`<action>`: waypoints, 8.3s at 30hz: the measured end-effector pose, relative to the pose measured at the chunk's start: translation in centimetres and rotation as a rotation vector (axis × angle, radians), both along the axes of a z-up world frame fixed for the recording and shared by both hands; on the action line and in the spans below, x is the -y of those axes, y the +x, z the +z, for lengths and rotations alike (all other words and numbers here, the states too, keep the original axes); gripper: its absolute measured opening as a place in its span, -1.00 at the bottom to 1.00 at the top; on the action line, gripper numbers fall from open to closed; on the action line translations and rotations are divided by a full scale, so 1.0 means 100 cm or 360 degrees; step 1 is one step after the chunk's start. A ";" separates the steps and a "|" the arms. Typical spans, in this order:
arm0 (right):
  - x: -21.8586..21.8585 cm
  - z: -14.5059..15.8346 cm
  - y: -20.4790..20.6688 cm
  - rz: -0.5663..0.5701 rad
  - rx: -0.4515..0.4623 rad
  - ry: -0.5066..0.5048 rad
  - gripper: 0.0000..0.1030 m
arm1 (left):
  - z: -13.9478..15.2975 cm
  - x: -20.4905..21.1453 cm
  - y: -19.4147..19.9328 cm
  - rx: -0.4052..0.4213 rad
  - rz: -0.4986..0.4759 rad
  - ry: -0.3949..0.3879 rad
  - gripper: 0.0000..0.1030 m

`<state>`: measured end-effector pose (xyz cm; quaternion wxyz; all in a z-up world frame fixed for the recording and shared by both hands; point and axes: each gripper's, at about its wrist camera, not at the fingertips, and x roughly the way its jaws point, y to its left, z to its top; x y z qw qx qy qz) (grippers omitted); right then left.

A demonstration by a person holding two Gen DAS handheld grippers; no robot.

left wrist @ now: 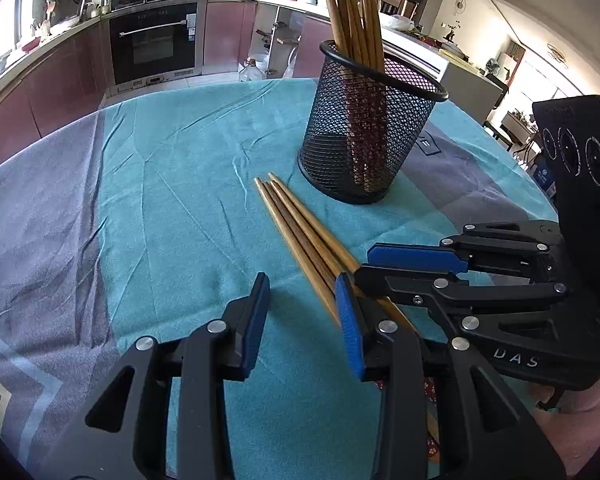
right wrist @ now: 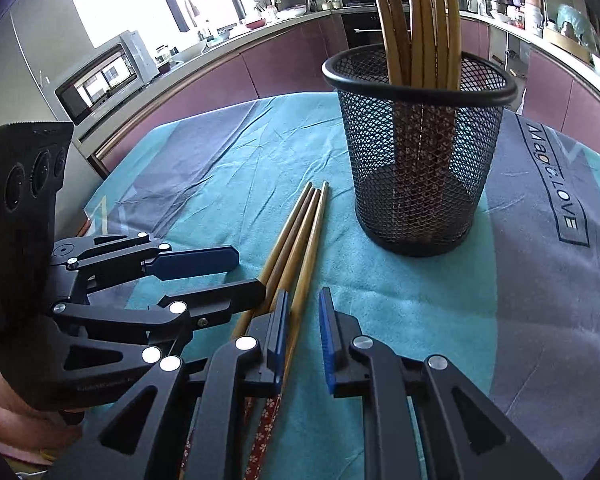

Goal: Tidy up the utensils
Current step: 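Release the chopsticks and lower both grippers to the remaining chopsticks on the cloth, then grasp a red-tipped chopstick with the right gripper while the left grasps another chopstick, then lift both chopsticks upright and bring them over the mesh cup, then lower the right gripper's chopstick into the cup while the left lowers its chopstick in, then open both grippers and lower them toward the last two chopsticks on the cloth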

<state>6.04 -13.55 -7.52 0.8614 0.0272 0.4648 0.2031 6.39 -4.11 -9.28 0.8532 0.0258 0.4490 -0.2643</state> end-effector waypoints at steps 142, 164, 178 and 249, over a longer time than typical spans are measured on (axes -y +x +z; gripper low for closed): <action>0.096 0.189 0.009 -0.0110 0.0881 0.0247 -0.90 | 0.229 -0.011 0.020 0.0581 -0.0026 -0.0527 -0.86; 0.080 0.126 0.056 -0.0084 0.0502 0.0118 -0.90 | 0.163 0.033 0.071 0.0293 -0.0136 -0.0241 -0.86; 0.088 0.113 0.067 -0.0190 0.0439 0.0126 -0.72 | 0.140 0.033 0.089 0.0246 -0.0062 -0.0237 -0.66; 0.001 0.002 -0.014 0.0039 0.0027 0.0043 -0.48 | 0.034 -0.029 -0.012 0.0072 0.0215 -0.0118 -0.09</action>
